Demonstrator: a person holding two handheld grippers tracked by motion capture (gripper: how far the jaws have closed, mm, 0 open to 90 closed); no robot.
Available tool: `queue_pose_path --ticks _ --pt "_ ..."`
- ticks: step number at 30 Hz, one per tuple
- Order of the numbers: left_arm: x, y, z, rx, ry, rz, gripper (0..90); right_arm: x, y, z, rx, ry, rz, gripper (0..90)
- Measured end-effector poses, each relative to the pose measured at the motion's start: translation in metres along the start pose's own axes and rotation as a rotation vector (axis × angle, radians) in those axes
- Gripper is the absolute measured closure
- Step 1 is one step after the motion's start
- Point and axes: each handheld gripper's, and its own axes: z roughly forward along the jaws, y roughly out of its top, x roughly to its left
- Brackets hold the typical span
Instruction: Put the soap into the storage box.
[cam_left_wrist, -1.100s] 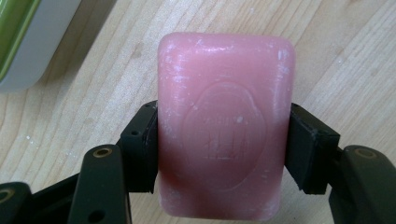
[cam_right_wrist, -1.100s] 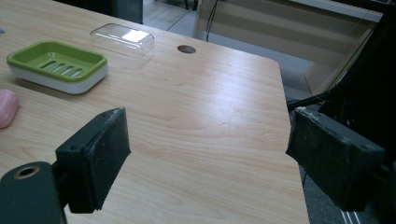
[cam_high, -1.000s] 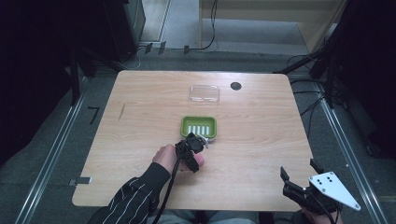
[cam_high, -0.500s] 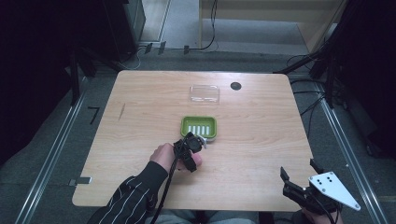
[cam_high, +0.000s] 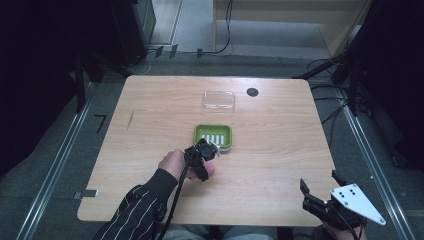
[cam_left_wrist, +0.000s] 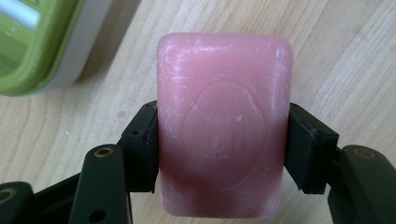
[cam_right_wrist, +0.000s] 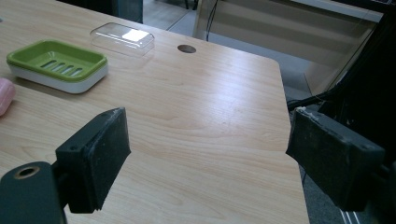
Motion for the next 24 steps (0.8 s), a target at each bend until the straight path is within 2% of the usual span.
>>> queue_pose_path --ticks 14,21,24 --pt "0.0 0.013 -0.008 0.008 -0.024 0.069 38.3 0.0 0.0 0.0 0.0 0.0 -0.001 13.5" --pt "0.0 0.017 -0.013 -0.001 -0.022 0.096 38.4 0.0 0.0 0.0 0.001 -0.002 -0.002 13.5" --pt "0.001 0.019 -0.015 -0.003 -0.03 0.094 38.4 0.0 0.0 0.0 0.003 0.0 0.0 13.5"
